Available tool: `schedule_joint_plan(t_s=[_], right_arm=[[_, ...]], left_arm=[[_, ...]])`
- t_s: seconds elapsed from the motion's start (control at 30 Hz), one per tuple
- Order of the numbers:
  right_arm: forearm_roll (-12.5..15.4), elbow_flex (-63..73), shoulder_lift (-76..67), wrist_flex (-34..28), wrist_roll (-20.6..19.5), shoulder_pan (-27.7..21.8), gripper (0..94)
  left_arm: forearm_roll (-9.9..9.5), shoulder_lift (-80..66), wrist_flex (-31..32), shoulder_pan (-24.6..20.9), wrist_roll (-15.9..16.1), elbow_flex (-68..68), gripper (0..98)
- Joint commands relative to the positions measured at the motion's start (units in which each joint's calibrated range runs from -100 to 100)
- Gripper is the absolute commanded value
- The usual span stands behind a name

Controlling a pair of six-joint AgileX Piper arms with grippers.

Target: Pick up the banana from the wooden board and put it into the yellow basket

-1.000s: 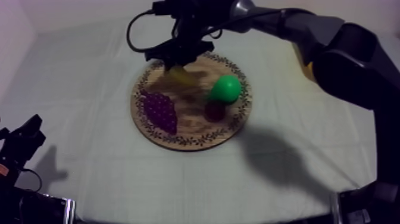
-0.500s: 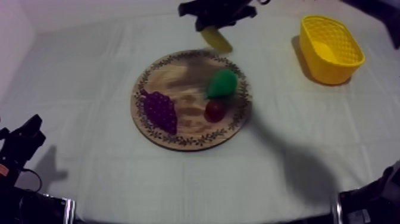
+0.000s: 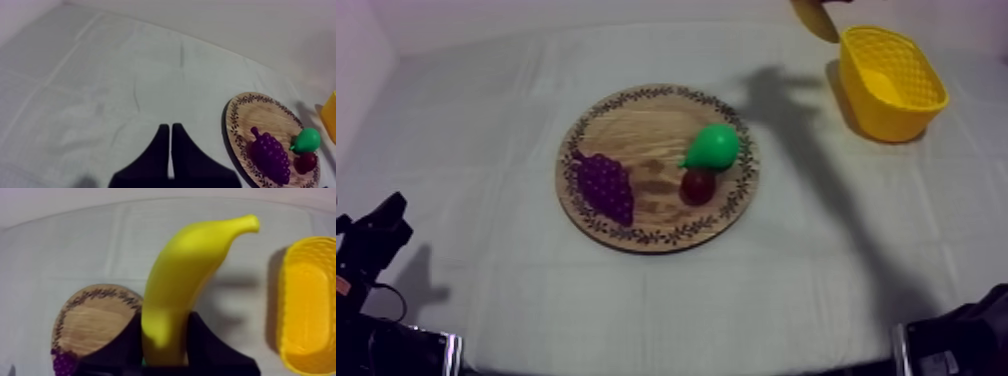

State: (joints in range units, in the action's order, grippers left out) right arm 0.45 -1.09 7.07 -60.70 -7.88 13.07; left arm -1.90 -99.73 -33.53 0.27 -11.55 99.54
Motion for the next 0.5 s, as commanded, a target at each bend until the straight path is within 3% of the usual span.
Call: schedule_joint_plan(t_s=[0.0,0.47], right_arm=[[0.29,-0.34,0.41,0.51,0.34,-3.60,5.8],[-0.27,-0.29,7.50,3.27,1.46,-13.12,8.1]], left_arm=[[-0.02,-0.01,-0.02,-0.02,0.00,0.01,0.1],[-0.02,-0.01,-0.02,-0.02,-0.01,0.01,0.1]])
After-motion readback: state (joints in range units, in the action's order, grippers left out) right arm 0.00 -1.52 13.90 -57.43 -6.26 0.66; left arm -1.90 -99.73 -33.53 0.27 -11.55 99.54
